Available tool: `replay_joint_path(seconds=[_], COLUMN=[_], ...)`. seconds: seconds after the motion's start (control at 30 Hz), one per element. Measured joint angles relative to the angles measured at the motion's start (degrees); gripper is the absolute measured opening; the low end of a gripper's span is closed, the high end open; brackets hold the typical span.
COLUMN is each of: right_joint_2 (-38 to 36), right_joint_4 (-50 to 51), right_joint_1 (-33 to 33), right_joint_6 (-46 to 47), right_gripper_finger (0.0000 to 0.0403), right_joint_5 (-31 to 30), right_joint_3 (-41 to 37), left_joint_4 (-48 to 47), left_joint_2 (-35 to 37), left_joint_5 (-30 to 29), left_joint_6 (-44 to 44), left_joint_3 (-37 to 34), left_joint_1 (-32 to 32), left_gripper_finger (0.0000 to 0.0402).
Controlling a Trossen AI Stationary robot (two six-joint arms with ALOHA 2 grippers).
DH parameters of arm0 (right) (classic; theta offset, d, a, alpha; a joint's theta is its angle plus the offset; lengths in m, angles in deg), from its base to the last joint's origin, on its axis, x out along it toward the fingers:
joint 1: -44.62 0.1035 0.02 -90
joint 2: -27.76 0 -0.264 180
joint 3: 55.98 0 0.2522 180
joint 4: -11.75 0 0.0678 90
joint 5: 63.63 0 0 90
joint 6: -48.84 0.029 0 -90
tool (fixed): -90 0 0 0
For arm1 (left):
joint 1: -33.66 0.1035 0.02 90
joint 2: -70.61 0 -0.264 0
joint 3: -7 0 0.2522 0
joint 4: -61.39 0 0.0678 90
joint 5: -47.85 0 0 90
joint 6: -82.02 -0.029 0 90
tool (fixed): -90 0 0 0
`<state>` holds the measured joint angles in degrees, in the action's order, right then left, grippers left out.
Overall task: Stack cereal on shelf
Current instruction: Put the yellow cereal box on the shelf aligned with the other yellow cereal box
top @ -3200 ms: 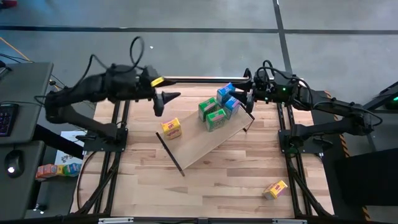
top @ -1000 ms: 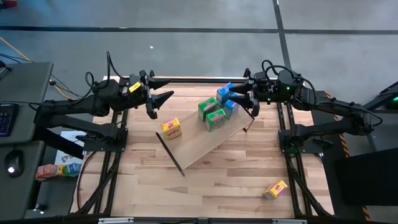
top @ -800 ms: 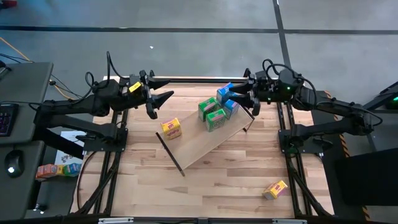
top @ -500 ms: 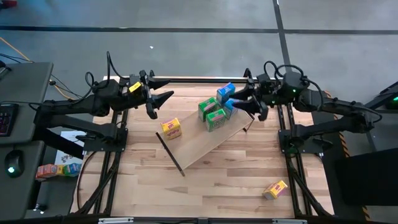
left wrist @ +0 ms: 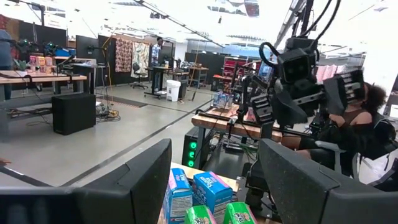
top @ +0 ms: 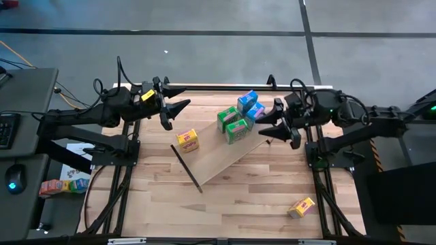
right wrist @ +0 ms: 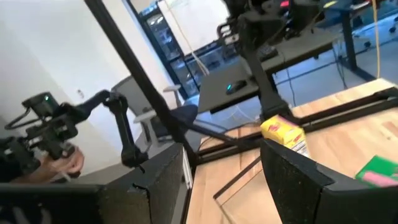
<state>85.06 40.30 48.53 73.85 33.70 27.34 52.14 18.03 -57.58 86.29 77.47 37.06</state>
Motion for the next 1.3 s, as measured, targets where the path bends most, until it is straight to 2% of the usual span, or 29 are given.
replay_joint_path(seconds=[0.33,0.77,1.07,1.3], right_joint_2=[3.2,3.9,3.7,3.7], right_joint_4=[0.6,1.3,4.2,15.9], right_joint_1=[2.9,2.9,2.9,3.8], right_joint_6=[0.0,3.3,6.3,14.9], right_gripper_finger=[0.0209,0.0209,0.0209,0.0209], right_joint_5=[-0.2,3.8,10.2,17.3], right_joint_3=[0.1,0.1,0.1,0.1], left_joint_4=[-0.3,-0.4,-0.4,-0.4], left_joint_2=[0.0,0.0,0.0,0.0], left_joint_5=[0.0,0.0,-0.4,-0.4], left_joint_6=[0.0,0.0,0.0,0.0], left_joint_3=[0.0,0.0,0.0,0.0], left_joint_1=[0.0,0.0,0.0,0.0], left_gripper_finger=[0.0236,0.0236,0.0236,0.0236])
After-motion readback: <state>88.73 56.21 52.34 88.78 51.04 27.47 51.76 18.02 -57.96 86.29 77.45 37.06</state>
